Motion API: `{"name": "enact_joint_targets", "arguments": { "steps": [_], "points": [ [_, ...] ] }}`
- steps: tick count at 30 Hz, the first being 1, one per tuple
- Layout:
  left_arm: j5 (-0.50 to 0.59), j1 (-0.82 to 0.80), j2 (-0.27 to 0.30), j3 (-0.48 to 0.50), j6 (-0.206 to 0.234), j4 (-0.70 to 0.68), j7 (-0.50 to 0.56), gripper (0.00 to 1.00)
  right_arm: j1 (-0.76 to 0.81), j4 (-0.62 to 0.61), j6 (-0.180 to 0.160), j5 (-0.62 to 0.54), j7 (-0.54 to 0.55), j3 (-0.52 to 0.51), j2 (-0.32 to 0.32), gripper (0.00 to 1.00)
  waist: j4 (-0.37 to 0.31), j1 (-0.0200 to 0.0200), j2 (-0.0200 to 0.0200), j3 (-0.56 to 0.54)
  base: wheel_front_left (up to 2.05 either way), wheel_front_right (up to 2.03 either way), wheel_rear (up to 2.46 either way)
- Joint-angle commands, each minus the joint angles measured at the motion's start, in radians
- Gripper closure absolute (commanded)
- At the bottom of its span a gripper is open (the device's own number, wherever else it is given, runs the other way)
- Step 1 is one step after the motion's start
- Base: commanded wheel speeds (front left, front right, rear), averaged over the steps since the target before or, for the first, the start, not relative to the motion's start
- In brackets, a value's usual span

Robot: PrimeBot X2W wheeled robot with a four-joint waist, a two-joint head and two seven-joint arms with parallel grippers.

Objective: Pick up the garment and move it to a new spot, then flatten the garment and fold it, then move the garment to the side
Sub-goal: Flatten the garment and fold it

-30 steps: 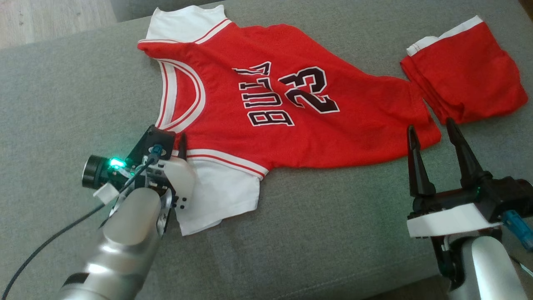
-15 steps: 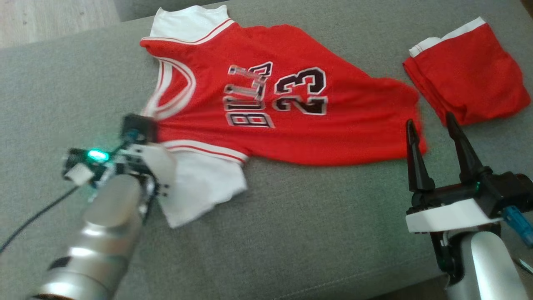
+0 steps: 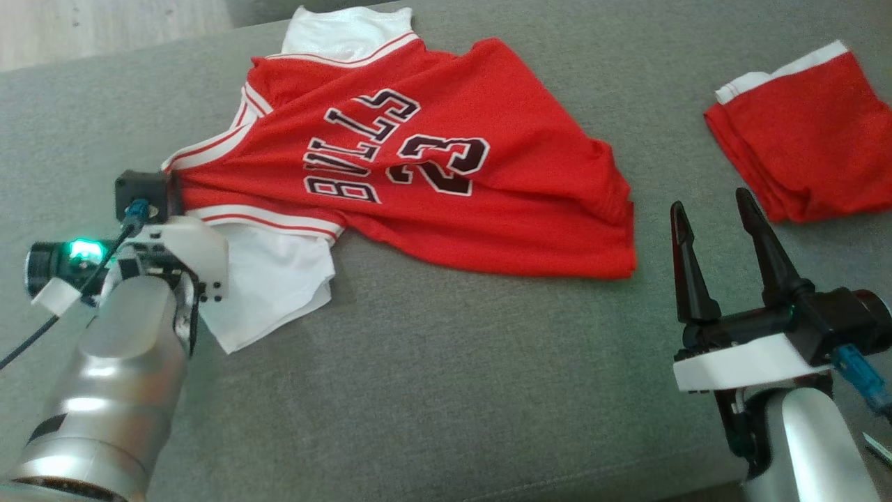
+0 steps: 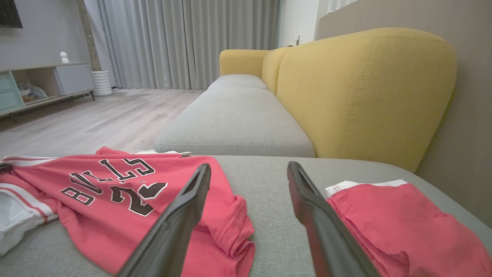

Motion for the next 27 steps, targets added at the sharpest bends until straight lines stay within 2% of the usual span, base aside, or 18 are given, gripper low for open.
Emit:
{"name": "enact_joint_targets", "arguments": {
  "steps": [1,5,6,7,13,17,21,27],
  "points": [
    [-0.007,-0.044,0.054,0.037,0.014,-0.009,-0.017,1.00,-0.025,-0.030,0.007,-0.006,0.002,0.020,-0.003,0.00,0.013,-0.0001,0.0000,-0.005,0.00,0.00,0.00],
    [-0.013,-0.033,0.049,0.033,0.006,0.012,-0.034,1.00,-0.022,-0.026,0.007,-0.014,0.012,0.015,-0.003,0.00,0.043,-0.0001,0.0000,-0.017,0.00,0.00,0.00],
    [-0.011,-0.030,0.046,0.029,0.004,0.015,-0.042,0.47,-0.022,-0.025,0.007,-0.015,0.015,0.015,-0.003,0.00,0.050,-0.0001,0.0000,-0.021,0.00,0.00,0.00],
    [-0.012,-0.028,0.043,0.027,0.004,0.014,-0.055,0.00,-0.021,-0.024,0.007,-0.016,0.017,0.016,-0.003,0.00,0.057,-0.0001,0.0000,-0.026,0.00,0.00,0.00],
    [-0.018,0.000,0.010,0.026,0.003,-0.039,-0.151,0.00,-0.018,-0.025,0.007,-0.015,0.025,0.018,-0.003,0.00,0.104,-0.0001,0.0000,-0.059,0.00,0.00,0.00],
    [-0.008,0.034,-0.002,0.020,0.009,-0.122,-0.170,0.00,-0.008,-0.029,0.007,-0.013,0.029,0.015,-0.003,0.00,0.131,-0.0001,0.0000,-0.077,0.00,0.00,0.00],
    [0.009,0.126,-0.014,0.021,0.036,-0.311,-0.174,0.00,0.009,-0.032,0.007,-0.006,0.035,0.000,-0.003,0.00,0.174,-0.0001,0.0000,-0.097,0.00,0.00,0.00],
    [0.034,0.357,-0.025,0.011,0.108,-0.616,-0.175,0.00,0.029,-0.031,0.007,0.009,0.043,-0.017,-0.003,0.00,0.237,-0.0001,0.0000,-0.113,0.00,0.00,0.00]
  ]
}}
